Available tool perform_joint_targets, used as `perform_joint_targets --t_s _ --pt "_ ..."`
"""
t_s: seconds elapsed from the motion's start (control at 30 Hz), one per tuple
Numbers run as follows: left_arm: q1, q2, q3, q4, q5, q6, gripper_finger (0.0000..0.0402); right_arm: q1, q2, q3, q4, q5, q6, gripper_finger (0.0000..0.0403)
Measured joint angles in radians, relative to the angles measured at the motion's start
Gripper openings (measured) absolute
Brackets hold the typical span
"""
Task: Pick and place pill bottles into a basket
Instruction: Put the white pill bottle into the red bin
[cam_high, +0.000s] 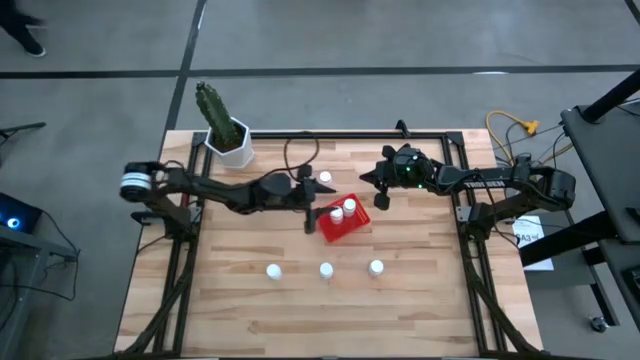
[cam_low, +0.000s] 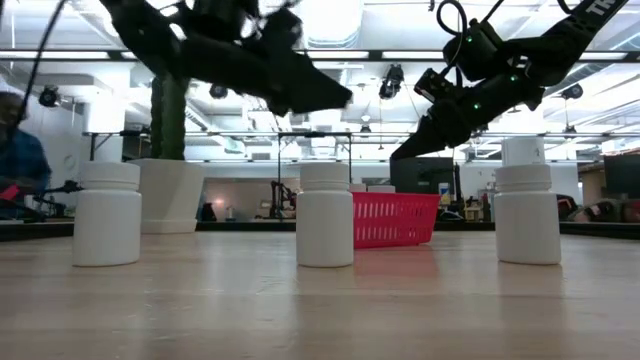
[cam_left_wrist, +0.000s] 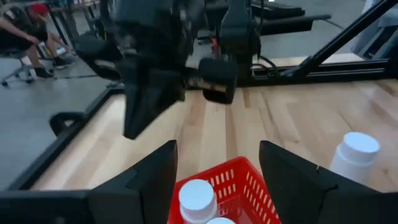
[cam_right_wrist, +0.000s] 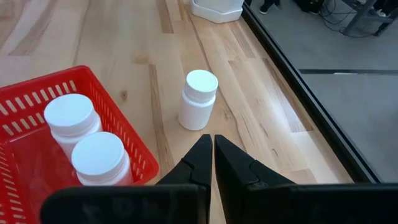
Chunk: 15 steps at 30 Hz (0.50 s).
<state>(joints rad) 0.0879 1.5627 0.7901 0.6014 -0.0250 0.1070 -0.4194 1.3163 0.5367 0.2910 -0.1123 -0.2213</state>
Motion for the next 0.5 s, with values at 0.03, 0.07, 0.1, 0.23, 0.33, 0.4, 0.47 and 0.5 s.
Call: perform_joint_targets --t_s 0.03,0.07,0.1,0.23,0.33,0.4,0.47,0.5 --pt "0.0 -0.026 -0.011 -0.015 -0.001 0.012 0.0206 0.0 0.0 0.0 0.001 0.0 0.0 0.0008" --pt "0.0 -0.051 -0.024 -0.025 -0.004 0.016 0.0202 0.0 0.0 0.0 0.002 0.0 0.0 0.0008" --pt "0.0 -0.074 -0.044 -0.027 -0.007 0.018 0.0198 0.0 0.0 0.0 0.003 0.0 0.0 0.0008" --pt "0.01 -0.113 -0.112 -0.027 -0.008 0.036 0.0178 0.0 0.0 0.0 0.004 0.0 -0.004 0.0008" --pt "0.016 -0.118 -0.145 -0.008 -0.01 0.056 0.0167 0.0 0.0 0.0 0.015 0.0 -0.013 0.0008" --pt "0.02 -0.12 -0.159 -0.007 -0.01 0.057 0.0165 0.0 0.0 0.0 0.025 0.0 -0.01 0.0008" --pt "0.024 -0.119 -0.166 -0.015 -0.01 0.058 0.0164 0.0 0.0 0.0 0.034 0.0 -0.007 0.0008" --pt "0.028 -0.119 -0.171 -0.017 -0.01 0.062 0.0164 0.0 0.0 0.0 0.034 0.0 -0.007 0.0008"
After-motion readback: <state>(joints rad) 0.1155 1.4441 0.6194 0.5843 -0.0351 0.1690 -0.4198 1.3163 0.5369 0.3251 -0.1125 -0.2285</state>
